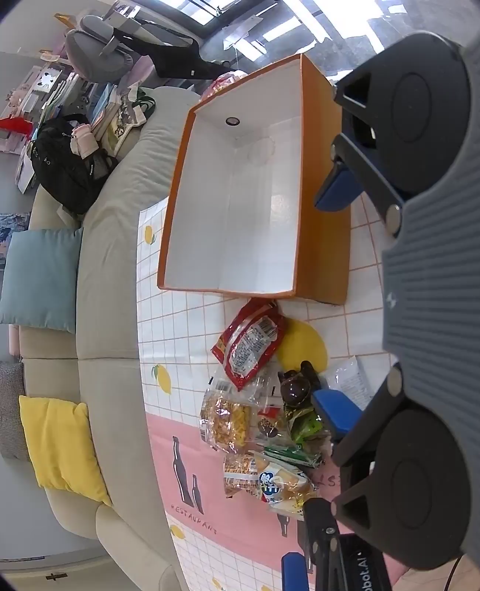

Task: Organize snacks

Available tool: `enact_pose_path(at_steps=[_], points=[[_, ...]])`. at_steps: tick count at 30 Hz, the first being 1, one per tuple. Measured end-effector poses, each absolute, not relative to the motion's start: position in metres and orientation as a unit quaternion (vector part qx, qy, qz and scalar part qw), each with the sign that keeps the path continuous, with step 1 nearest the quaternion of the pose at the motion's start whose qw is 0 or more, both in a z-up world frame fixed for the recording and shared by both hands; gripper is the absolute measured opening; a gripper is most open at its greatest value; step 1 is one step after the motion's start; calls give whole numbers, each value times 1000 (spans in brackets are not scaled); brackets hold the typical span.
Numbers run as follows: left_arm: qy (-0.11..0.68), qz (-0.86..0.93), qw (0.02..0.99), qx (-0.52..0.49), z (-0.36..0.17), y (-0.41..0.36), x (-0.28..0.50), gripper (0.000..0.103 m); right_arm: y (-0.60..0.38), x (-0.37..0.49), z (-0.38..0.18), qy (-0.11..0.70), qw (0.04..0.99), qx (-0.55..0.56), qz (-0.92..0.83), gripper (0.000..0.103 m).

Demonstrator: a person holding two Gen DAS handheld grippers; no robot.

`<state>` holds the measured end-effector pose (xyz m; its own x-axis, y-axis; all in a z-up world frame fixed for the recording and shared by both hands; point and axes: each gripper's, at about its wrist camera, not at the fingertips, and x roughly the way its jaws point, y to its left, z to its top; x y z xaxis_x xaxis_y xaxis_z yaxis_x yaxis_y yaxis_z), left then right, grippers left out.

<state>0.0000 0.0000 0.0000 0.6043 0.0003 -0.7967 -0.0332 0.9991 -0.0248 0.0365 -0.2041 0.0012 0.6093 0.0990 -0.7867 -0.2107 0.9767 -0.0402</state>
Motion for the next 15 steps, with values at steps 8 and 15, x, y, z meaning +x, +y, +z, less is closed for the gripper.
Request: enact_pose_path(at_steps=[8,15], points=[[444,11,896,-19,-2,-1,-1,78,-202,37,1,434,894,-68,86,100],[442,9,897,-18,-1,0,-1,78,-199,36,0,435,893,-72,88,100]])
